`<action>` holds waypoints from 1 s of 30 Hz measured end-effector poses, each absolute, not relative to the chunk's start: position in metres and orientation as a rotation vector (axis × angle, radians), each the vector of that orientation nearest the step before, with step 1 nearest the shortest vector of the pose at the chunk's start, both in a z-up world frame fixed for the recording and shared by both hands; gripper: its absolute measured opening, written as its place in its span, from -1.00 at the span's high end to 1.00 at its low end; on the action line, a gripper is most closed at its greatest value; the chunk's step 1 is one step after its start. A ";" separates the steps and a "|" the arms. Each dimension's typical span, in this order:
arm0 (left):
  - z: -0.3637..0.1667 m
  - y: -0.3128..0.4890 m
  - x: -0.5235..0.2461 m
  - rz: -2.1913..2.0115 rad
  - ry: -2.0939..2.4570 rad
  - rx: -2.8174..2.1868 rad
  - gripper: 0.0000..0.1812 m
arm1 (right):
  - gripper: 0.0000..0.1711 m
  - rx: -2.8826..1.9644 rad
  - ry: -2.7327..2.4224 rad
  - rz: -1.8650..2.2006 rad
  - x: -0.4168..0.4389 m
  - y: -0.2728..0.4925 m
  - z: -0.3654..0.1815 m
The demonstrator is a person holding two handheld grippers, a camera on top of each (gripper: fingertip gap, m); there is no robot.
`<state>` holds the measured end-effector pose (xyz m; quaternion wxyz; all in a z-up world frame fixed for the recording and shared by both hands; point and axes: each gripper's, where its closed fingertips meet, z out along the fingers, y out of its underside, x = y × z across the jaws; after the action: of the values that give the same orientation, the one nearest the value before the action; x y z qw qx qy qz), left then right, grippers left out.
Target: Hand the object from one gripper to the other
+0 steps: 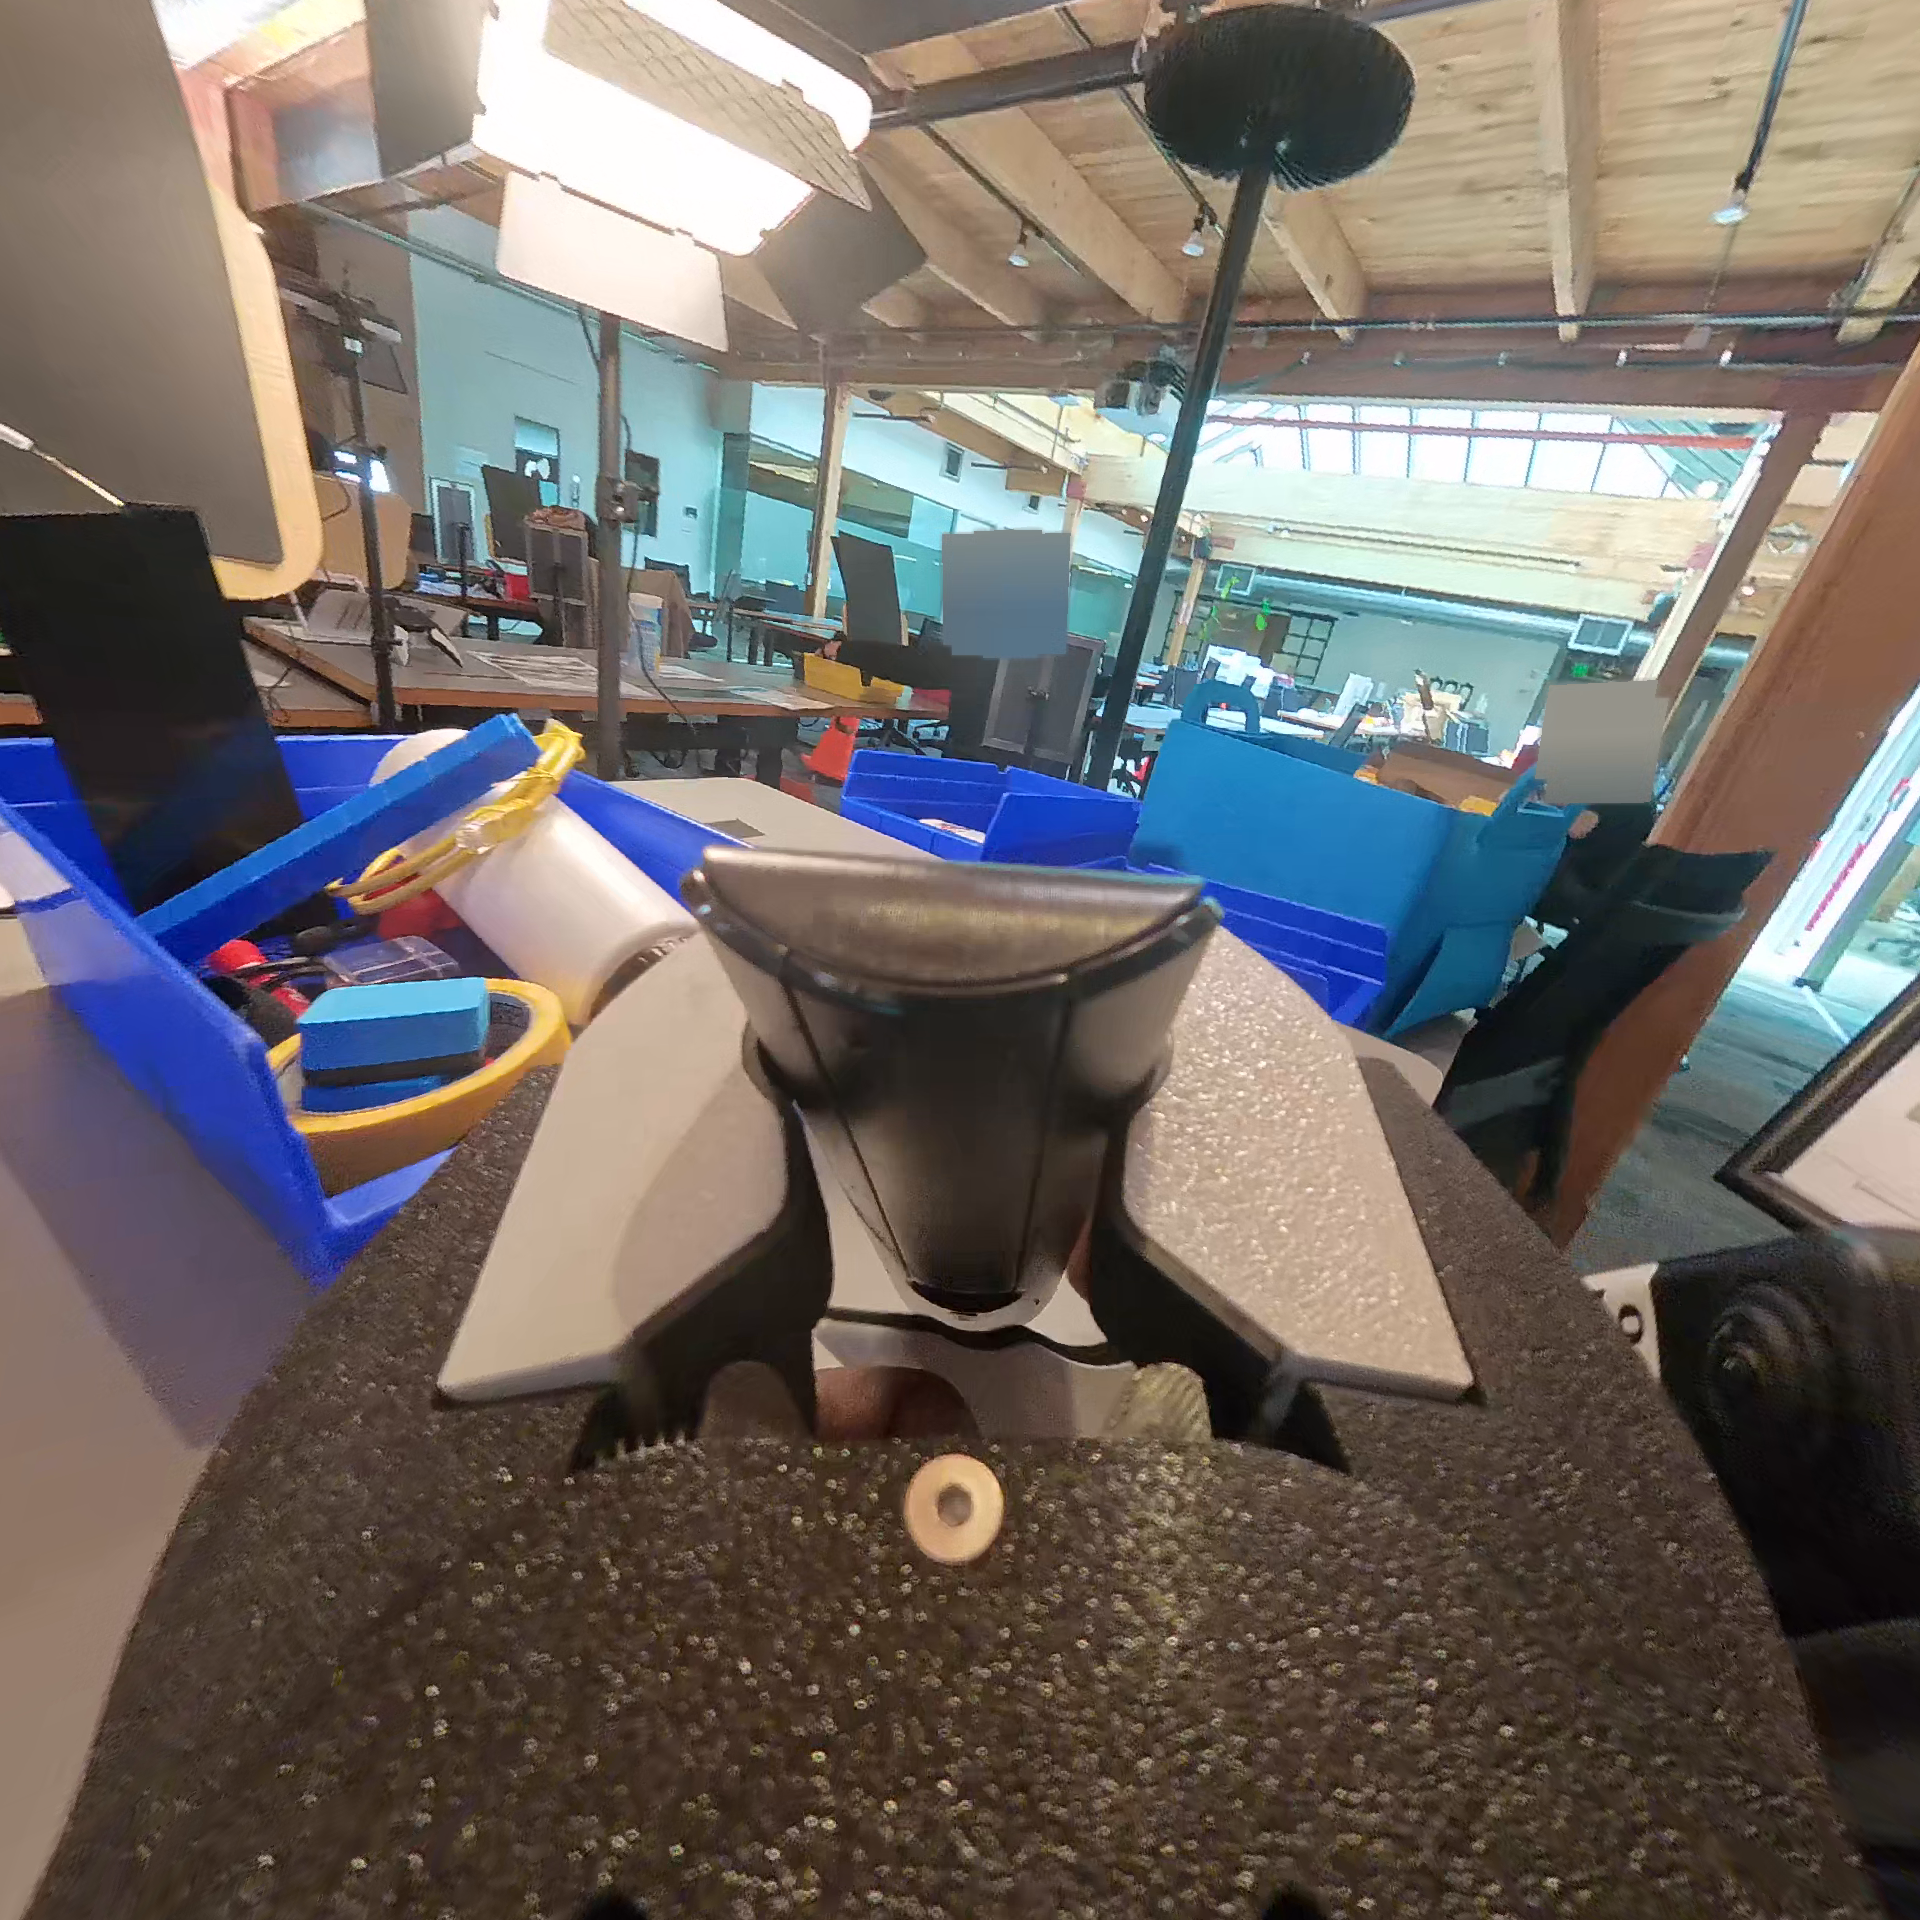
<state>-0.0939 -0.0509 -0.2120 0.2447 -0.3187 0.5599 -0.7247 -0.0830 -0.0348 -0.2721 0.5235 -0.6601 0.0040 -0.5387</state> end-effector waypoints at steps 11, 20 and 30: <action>-0.217 -0.077 -0.115 -1.859 1.729 -0.504 0.31 | 0.71 -1.631 0.004 -1.016 -0.085 -0.035 -0.278; -0.220 -0.075 -0.132 -1.914 1.806 -0.279 0.32 | 0.70 -1.616 -0.075 -0.051 -0.137 -0.033 -0.276; -0.223 -0.085 -0.150 -2.164 1.922 -0.257 0.70 | 0.70 -1.640 -0.153 0.241 -0.165 -0.037 -0.280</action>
<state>-0.1500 -0.0852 -0.2228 0.1176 -0.0878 0.6568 -0.7396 -0.1653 -0.0370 -0.2801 0.6733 -0.7284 -0.0682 0.1070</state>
